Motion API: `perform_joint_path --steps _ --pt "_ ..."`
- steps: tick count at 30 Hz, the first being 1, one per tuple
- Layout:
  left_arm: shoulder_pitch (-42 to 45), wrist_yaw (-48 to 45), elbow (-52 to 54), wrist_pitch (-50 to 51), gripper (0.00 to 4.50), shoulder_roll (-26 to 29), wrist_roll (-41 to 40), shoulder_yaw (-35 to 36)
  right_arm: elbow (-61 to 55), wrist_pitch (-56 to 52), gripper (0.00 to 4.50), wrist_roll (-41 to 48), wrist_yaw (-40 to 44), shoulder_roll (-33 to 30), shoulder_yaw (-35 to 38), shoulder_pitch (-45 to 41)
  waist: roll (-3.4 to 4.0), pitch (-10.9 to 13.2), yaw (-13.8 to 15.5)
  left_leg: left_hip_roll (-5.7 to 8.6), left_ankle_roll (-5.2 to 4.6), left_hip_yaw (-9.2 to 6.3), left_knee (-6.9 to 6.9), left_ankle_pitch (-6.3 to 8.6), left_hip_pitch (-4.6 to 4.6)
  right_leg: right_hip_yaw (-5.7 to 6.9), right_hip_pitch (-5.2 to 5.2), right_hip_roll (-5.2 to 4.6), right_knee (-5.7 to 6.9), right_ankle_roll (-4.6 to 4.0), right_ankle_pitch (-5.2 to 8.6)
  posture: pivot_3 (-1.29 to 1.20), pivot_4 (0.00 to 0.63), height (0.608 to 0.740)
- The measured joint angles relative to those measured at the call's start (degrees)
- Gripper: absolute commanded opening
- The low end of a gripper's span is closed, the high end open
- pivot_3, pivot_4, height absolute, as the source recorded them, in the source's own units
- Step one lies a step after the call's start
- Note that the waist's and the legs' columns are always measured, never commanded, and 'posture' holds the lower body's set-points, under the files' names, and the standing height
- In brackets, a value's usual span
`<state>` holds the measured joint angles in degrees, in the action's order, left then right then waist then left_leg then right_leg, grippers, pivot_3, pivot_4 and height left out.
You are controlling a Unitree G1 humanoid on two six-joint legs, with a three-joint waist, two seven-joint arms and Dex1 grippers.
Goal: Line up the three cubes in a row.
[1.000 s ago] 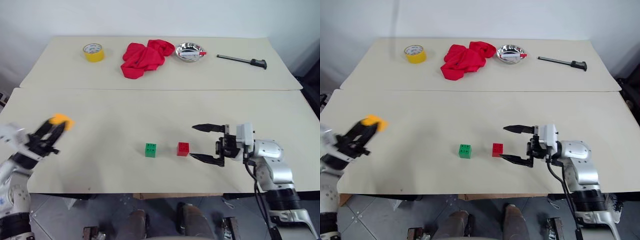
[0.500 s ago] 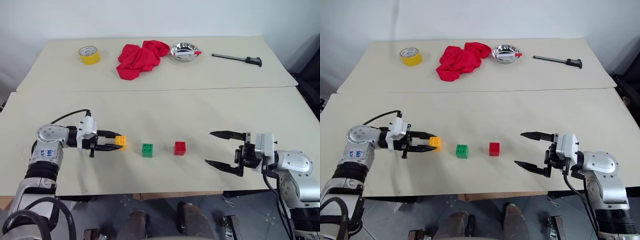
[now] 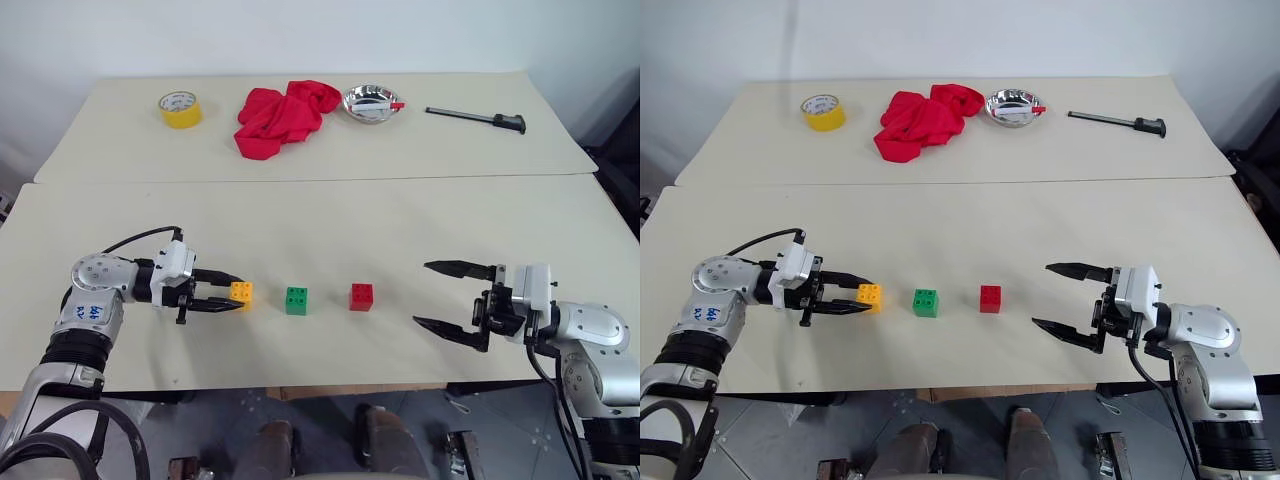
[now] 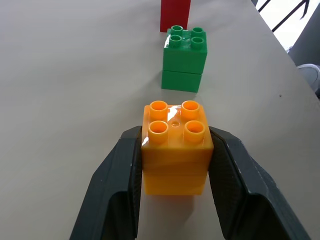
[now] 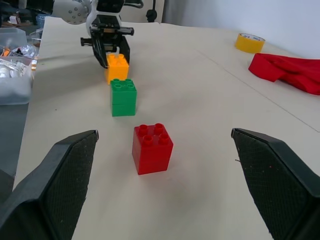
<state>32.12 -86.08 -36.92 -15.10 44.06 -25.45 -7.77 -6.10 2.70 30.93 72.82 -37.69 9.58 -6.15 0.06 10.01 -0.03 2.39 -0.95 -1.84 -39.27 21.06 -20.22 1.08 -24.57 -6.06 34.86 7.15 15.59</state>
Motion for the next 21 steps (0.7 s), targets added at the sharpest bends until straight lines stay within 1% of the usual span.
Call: perform_joint_path --steps 2,4,5,8,12,13,16,17,20,21 --pt "-0.4 0.0 0.2 -0.1 1.47 0.4 -0.1 -0.2 0.2 0.0 4.5 0.0 0.1 0.0 -0.2 -0.4 0.0 0.0 0.0 0.0 0.0 0.0 0.0 0.0 0.0 0.0 0.0 0.0 -0.01 0.0 0.0 0.0 0.15 0.74" --pt "-1.0 0.0 0.8 -0.5 2.19 2.2 -0.5 -1.1 0.6 0.0 4.5 0.0 0.3 0.0 -0.2 -0.6 0.0 0.0 -0.1 -0.01 0.0 0.0 0.01 0.0 0.02 -0.01 0.0 0.01 -0.01 0.0 0.0 0.0 0.15 0.74" --pt "-1.0 0.0 0.6 -0.8 2.4 2.7 0.2 -1.3 1.0 0.1 4.5 0.0 0.4 0.0 -0.2 -0.7 0.01 0.0 -0.2 -0.01 0.0 0.02 0.01 0.0 0.02 -0.03 0.0 0.01 -0.01 0.0 0.0 0.0 0.15 0.74" --pt "-1.6 0.1 -0.2 -2.0 3.3 1.9 1.0 -0.5 2.4 0.2 4.5 -0.1 1.2 0.0 -0.5 -1.5 0.0 0.0 -0.1 -0.02 0.0 0.03 0.0 0.0 0.0 -0.02 -0.01 0.03 0.01 0.0 0.0 0.0 0.15 0.74" --pt "-2.3 0.3 0.6 -3.2 4.48 1.5 0.3 5.8 3.6 0.7 4.5 -0.1 2.5 0.3 -1.5 -4.2 -0.02 0.0 -0.1 -0.03 0.01 0.02 -0.01 0.0 -0.01 -0.01 -0.03 0.03 -0.01 0.0 0.0 0.0 0.15 0.74" --pt "-3.1 0.3 1.2 -2.9 4.48 2.0 0.0 7.0 3.9 0.8 4.5 -0.1 2.8 0.3 -1.8 -4.4 -0.02 0.0 -0.2 -0.04 0.01 0.02 0.01 0.01 -0.01 -0.01 -0.04 0.03 -0.01 0.0 0.0 0.0 0.15 0.74" --pt "-11.2 1.0 6.2 -0.6 4.48 5.3 -1.0 11.9 5.5 0.8 4.5 0.0 5.0 0.4 -2.8 -5.4 -0.02 0.0 -0.8 -0.09 0.0 0.05 0.07 0.05 -0.02 -0.03 -0.07 -0.15 -0.1 0.0 0.0 0.0 0.15 0.74" --pt "-15.3 2.1 9.0 0.9 4.48 6.2 -1.8 14.4 6.4 0.8 4.5 0.1 6.2 0.3 -2.9 -6.3 -0.02 0.0 -1.2 -0.09 -0.01 0.04 0.08 0.06 -0.03 -0.01 -0.06 -0.27 -0.1 -0.01 0.0 0.0 0.15 0.74" --pt "-23.8 8.1 16.6 6.0 4.48 7.0 -3.7 22.2 9.2 0.4 4.5 0.6 9.0 -0.3 -3.4 -9.8 -0.06 0.1 -1.2 -0.08 -0.02 0.0 0.05 0.06 -0.03 0.01 -0.02 -0.37 -0.11 -0.01 0.0 0.0 0.15 0.74" --pt "-25.4 10.3 18.9 7.6 4.48 7.1 -4.0 24.4 10.3 0.1 4.5 0.6 9.7 -1.1 -3.4 -11.2 -0.05 0.1 -1.2 -0.06 -0.02 0.0 0.04 0.06 -0.02 0.0 -0.02 -0.39 -0.1 -0.01 0.0 0.0 0.15 0.74"
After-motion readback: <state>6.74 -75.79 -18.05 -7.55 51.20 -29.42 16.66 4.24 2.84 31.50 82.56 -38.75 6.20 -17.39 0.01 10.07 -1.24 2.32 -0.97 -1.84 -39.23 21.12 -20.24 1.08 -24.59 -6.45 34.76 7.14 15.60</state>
